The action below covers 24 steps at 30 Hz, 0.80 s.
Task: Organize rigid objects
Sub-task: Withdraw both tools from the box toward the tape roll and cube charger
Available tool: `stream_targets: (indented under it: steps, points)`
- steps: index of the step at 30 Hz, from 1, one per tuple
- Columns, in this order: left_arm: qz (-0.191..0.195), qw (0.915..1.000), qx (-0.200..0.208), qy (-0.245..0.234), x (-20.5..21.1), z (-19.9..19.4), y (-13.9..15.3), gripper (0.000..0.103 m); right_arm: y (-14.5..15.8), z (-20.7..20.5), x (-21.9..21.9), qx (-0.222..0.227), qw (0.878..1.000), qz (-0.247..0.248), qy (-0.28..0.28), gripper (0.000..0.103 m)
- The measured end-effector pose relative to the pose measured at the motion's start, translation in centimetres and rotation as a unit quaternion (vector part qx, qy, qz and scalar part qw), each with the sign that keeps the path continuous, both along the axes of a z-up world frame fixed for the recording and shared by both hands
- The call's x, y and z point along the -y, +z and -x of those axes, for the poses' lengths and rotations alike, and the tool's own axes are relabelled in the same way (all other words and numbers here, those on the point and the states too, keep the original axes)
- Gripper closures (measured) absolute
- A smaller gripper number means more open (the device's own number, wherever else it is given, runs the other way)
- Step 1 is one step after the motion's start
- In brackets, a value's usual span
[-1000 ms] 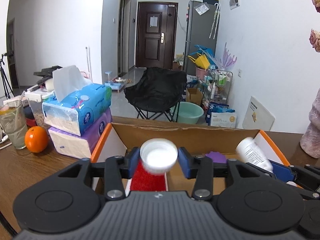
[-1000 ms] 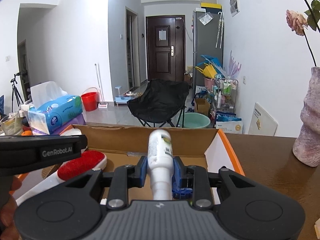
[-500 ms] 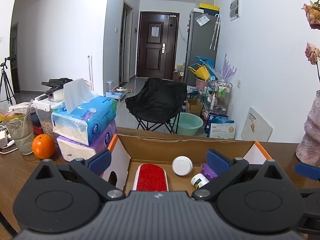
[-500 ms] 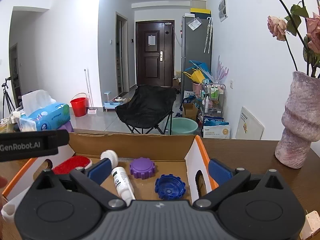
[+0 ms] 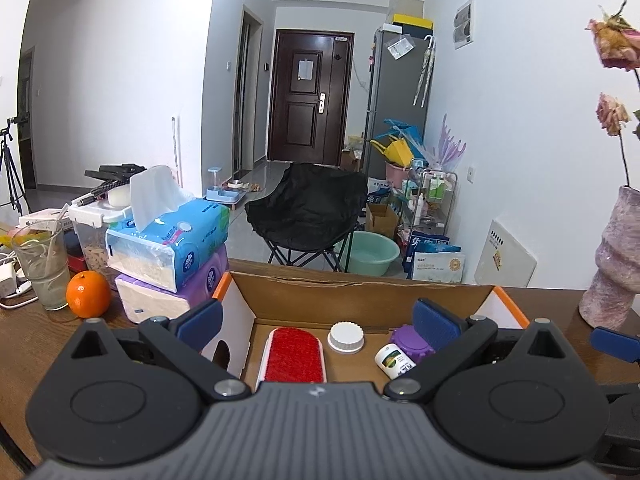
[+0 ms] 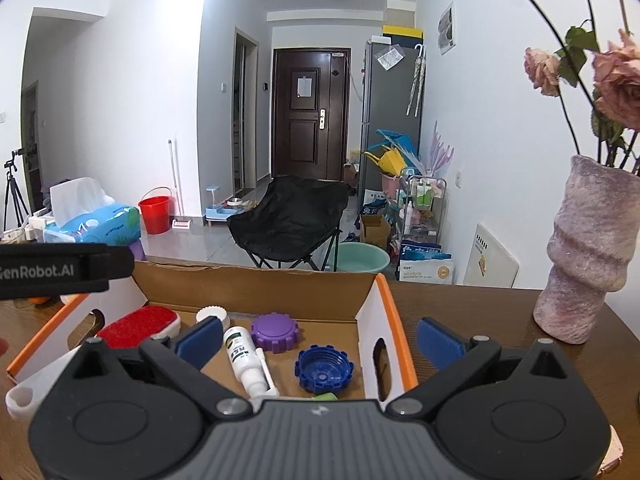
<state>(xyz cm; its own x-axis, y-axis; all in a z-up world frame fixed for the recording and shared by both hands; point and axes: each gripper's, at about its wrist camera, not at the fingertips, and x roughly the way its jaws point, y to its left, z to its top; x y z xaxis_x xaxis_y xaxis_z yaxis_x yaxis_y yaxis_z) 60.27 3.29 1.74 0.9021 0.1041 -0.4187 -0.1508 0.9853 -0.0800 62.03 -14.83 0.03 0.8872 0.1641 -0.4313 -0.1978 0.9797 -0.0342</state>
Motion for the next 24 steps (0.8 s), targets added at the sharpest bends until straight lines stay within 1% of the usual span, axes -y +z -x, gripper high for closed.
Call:
stream_targets:
  steps: [8,13,24]
  points:
    - [0.005,0.9999,0.013,-0.008,0.5,2.9,0.8,0.0,0.7,2.7,1.3,0.014,1.0,-0.003,-0.003,0.0]
    - [0.008,0.9998,0.015,-0.009,0.9,4.9,1.0,0.0,1.1,4.7,2.3,0.02,1.0,-0.005,-0.006,0.0]
    - [0.014,0.9997,0.014,-0.013,2.4,9.5,1.2,0.0,1.1,9.2,4.9,0.018,1.0,-0.006,-0.014,0.0]
